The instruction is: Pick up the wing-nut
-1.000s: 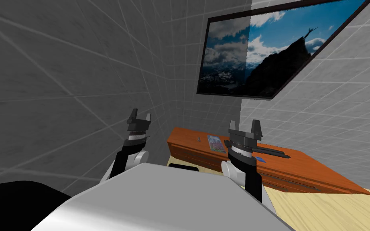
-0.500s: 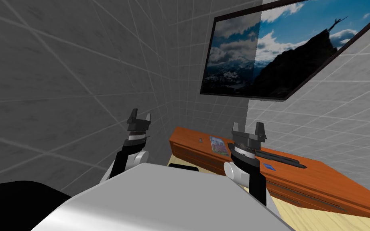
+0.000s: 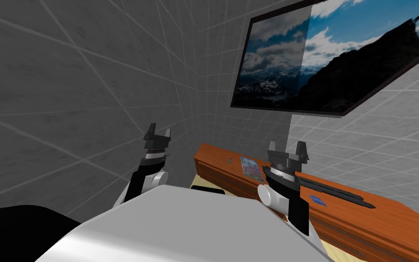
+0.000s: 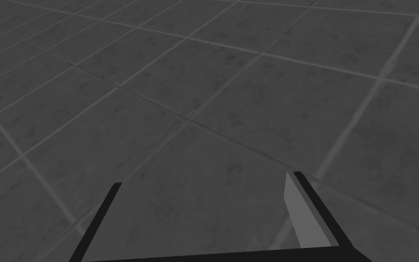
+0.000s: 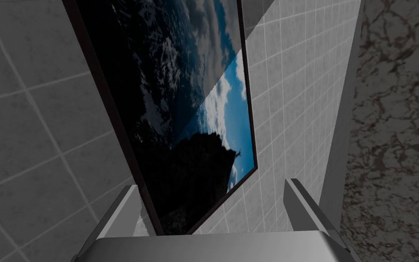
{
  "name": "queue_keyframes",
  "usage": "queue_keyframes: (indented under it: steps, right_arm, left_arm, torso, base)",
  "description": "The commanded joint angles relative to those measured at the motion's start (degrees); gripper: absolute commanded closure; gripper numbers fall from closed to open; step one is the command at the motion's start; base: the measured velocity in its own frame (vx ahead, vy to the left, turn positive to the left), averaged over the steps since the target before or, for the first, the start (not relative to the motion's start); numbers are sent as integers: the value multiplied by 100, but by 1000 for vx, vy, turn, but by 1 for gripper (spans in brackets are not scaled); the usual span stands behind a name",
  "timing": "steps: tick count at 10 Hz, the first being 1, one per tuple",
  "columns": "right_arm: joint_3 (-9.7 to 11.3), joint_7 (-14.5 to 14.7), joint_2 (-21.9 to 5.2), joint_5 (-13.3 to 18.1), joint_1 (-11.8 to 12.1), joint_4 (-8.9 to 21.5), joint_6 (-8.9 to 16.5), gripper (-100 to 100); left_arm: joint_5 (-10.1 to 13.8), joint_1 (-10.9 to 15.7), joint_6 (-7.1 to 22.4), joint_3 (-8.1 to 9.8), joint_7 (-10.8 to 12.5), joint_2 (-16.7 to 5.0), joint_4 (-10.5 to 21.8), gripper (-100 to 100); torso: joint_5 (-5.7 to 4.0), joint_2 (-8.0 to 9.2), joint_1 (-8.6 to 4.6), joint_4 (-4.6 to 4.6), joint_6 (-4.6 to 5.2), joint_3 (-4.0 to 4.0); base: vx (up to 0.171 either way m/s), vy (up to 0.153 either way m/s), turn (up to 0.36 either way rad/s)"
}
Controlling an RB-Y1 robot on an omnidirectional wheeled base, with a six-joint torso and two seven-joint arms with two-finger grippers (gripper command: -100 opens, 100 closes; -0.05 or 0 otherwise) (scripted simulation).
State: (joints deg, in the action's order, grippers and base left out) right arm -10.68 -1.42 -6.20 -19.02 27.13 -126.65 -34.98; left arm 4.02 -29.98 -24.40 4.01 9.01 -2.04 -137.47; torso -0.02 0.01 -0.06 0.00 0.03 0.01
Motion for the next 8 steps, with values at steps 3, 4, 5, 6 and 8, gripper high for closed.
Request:
queue_keyframes:
  steps: [3, 4, 5, 6, 8]
  right_arm:
    - [-161, 176, -116, -522, -40, 217, -54, -100]
    - [-348, 357, -238, -750, -82, 421, -74, -100]
    - [-348, 357, -238, -908, -82, 421, -74, -100]
    - [-348, 357, -238, -1021, -82, 421, -74, -100]
    - [-546, 552, -363, -1393, -129, 641, -93, -100]
  left_arm:
    - [0, 0, 0, 0, 0, 0, 0, 0]
    - [0, 0, 0, 0, 0, 0, 0, 0]
    - [0, 1, 0, -1, 0, 0, 0, 0]
    - [0, 0, 0, 0, 0, 0, 0, 0]
    - [0, 1, 0, -1, 0, 0, 0, 0]
  torso:
    - [0, 1, -2, 0, -2, 0]
    - [0, 0, -1, 0, 0, 0]
    - [0, 0, -3, 0, -6, 0]
    - [-1, 1, -5, 0, -1, 0]
    - [0, 0, -5, 0, -6, 0]
  base:
    - [-10, -12, 131]
    - [-13, -14, 258]
    - [-13, -23, 163]
    - [-6, -12, -9]
    - [-13, -22, 222]
